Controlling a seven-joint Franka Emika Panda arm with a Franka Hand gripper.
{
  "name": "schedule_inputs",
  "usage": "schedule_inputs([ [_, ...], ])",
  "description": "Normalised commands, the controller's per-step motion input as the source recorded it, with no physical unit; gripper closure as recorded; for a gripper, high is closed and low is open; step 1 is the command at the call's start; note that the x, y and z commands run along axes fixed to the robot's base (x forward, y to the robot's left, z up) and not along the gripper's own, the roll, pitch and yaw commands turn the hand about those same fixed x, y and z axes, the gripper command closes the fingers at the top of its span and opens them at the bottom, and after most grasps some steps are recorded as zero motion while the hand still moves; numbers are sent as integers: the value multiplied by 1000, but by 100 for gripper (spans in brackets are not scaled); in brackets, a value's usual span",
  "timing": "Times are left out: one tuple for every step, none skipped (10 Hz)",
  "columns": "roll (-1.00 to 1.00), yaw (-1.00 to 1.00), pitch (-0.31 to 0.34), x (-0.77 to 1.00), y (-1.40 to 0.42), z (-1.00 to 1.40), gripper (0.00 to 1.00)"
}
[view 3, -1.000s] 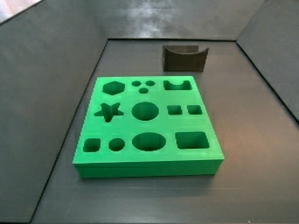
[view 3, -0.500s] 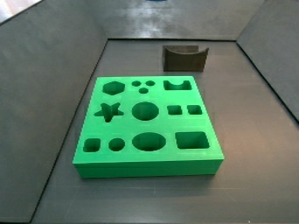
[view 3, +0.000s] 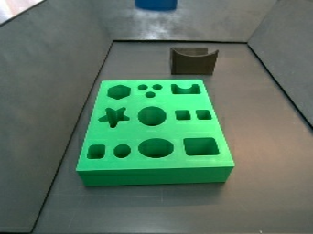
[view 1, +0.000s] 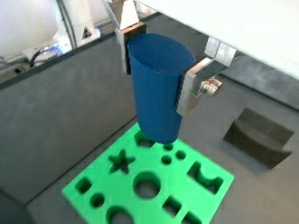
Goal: Pick up the oval object. Move up. Place the oval object on the fixture. Regrasp the oval object. Move to above the board. Insert the oval object.
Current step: Insert the oval object.
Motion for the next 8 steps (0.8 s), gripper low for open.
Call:
schedule_inputs([
  [70, 94, -67, 0, -443, -280, 100],
  [81, 77, -44, 0, -306, -360, 100],
  [103, 63, -60, -31, -277, -431, 100],
  [87, 63, -50, 0, -254, -397, 100],
  [69, 60, -51, 0, -226, -414, 100],
  [79, 77, -50, 0, -266, -391, 100],
  [61, 74, -27, 0, -260, -406, 100],
  [43, 71, -34, 0, -249, -400, 100],
])
